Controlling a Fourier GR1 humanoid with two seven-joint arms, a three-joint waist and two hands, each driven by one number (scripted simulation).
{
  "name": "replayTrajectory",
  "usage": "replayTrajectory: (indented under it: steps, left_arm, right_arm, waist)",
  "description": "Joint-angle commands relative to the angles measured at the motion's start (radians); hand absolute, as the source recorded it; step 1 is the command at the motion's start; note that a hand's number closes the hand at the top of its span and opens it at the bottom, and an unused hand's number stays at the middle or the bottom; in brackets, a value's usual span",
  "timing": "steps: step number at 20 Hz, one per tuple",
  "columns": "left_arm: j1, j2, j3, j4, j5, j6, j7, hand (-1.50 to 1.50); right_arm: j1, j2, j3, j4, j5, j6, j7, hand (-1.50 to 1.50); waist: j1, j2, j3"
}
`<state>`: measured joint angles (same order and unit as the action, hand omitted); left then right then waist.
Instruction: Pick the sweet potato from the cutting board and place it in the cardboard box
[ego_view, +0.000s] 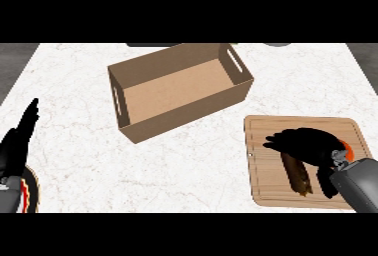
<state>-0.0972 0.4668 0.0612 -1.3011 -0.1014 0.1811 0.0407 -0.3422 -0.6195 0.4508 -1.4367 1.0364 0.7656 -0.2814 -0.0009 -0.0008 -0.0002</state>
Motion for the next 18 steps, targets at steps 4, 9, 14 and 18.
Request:
replayTrajectory:
  steps: [4,9,14,18]
  left_arm:
    - [0.042,-0.067,-0.002,-0.029,-0.059,0.03,-0.022,0.0]
    - [-0.036,-0.055,0.048,0.098,-0.053,-0.012,-0.059,0.0]
    - [-0.042,-0.072,0.033,0.04,-0.077,-0.023,0.006,0.0]
    - [-0.034,-0.061,0.044,-0.006,-0.071,-0.041,0.031,0.0]
  right_arm:
    - [0.062,0.055,0.028,-0.049,0.067,0.029,0.021,-1.5]
    - [0.021,0.072,0.012,-0.043,0.126,0.109,0.079,-1.5]
    - [0.028,0.08,0.017,0.139,0.205,-0.047,0.038,-1.5]
    - [0.058,0.13,0.05,0.178,0.271,-0.268,0.027,1.5]
  waist:
    - [0.003,0.0,0.0]
    - [0.001,0.001,0.0]
    - [0.006,0.003,0.0]
    - [0.009,0.003,0.001]
